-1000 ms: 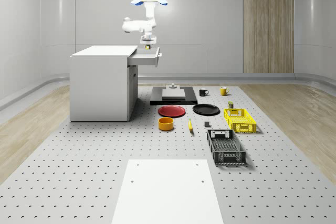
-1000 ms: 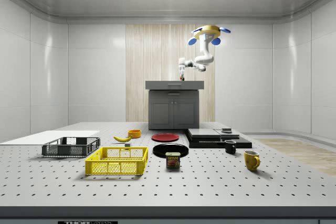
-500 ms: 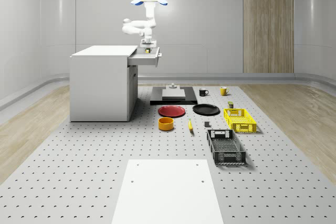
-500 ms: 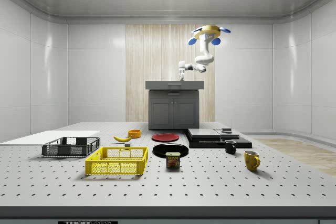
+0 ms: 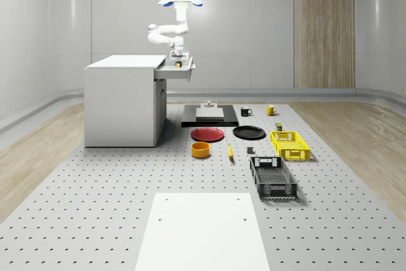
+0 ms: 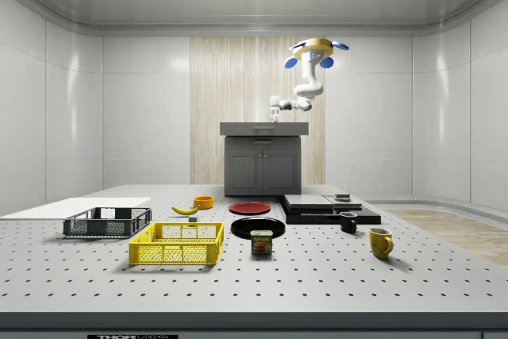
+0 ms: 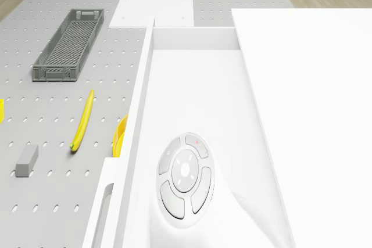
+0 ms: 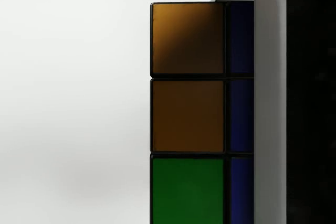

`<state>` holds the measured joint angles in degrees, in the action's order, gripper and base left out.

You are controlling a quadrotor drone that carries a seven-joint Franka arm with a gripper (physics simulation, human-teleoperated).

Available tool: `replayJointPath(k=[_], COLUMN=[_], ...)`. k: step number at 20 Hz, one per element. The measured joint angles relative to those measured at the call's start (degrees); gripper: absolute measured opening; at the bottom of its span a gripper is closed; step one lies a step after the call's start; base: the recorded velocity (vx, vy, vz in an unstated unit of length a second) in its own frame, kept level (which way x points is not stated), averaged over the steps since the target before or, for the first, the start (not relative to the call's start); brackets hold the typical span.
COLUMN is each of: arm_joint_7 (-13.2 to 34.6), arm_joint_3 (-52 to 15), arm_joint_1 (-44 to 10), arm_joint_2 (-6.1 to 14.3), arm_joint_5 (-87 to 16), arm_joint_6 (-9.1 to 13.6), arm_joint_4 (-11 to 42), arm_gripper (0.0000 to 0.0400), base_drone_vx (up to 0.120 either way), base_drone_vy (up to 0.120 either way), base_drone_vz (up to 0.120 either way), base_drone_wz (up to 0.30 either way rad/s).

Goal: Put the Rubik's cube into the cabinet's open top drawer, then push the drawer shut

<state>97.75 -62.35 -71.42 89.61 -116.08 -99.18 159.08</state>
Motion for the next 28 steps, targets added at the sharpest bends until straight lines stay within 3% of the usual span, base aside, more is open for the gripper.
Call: replayJointPath(k=[5,10,15,26,28], arm_joint_7=[-0.2,-0.5,-0.7,-1.0,-1.1], arm_joint_3=[2.1,0.6,-1.8,-3.2,-3.2], arm_joint_1=[-0.3,0.5,1.5,2.3,2.4], arm_joint_2=[-0.9,-1.3,-1.6,-2.2,-2.3], arm_joint_5=[-2.1,-1.0,1.1,2.2,2.2], arm_joint_6=[-0.3,1.0,2.5,3.9,4.0], arm_joint_4=[-1.0,-0.1,1.1,1.8,1.8], arm_gripper=[0.0367,0.0391,0.0397,0.04,0.04], base_drone_vx=[0.0,0.0,-0.016,-0.12,0.0], base_drone_vy=[0.0,0.0,0.0,0.12,0.12], base_drone_vz=[0.0,0.0,0.112,0.12,0.04], base_drone_wz=[0.0,0.0,0.0,0.0,0.0])
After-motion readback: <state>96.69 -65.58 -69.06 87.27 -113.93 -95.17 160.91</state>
